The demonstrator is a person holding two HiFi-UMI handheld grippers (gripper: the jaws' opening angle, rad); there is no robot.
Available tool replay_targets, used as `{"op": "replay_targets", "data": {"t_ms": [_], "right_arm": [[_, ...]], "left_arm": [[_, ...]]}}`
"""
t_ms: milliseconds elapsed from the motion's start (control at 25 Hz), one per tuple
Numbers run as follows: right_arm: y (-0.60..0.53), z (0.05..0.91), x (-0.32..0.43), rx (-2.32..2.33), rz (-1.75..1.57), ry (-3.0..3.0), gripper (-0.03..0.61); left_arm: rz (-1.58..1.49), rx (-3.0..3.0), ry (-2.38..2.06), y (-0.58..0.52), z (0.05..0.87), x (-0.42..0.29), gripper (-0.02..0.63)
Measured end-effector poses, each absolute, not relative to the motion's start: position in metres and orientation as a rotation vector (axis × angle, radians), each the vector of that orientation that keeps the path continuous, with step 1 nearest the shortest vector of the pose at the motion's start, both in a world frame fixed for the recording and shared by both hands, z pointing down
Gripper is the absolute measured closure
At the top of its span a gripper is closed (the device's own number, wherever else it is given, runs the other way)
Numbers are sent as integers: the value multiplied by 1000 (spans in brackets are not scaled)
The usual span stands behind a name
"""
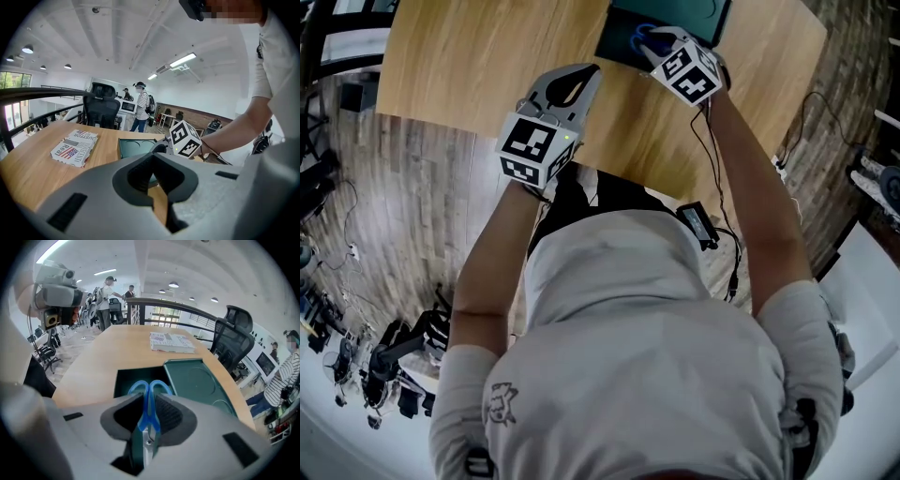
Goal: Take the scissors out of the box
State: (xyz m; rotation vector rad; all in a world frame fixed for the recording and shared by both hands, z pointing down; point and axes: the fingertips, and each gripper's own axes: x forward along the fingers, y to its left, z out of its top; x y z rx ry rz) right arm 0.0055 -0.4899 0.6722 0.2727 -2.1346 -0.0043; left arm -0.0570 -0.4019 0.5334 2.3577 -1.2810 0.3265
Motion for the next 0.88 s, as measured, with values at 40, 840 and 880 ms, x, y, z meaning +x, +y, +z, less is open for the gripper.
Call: {"op": "replay_targets", "data": {"t_ms": [40, 840, 880], "right_arm": [[-490, 664, 4, 295, -5, -2147, 490], [-383, 484, 21, 851, 38, -2408, 489], [-371, 478, 23, 874, 45, -2417, 489]], "left_arm": [[324, 2367, -1278, -400, 529, -58, 609], [265, 2611, -1182, -302, 439, -79, 609], [259, 2624, -1171, -292, 436, -78, 609]]}}
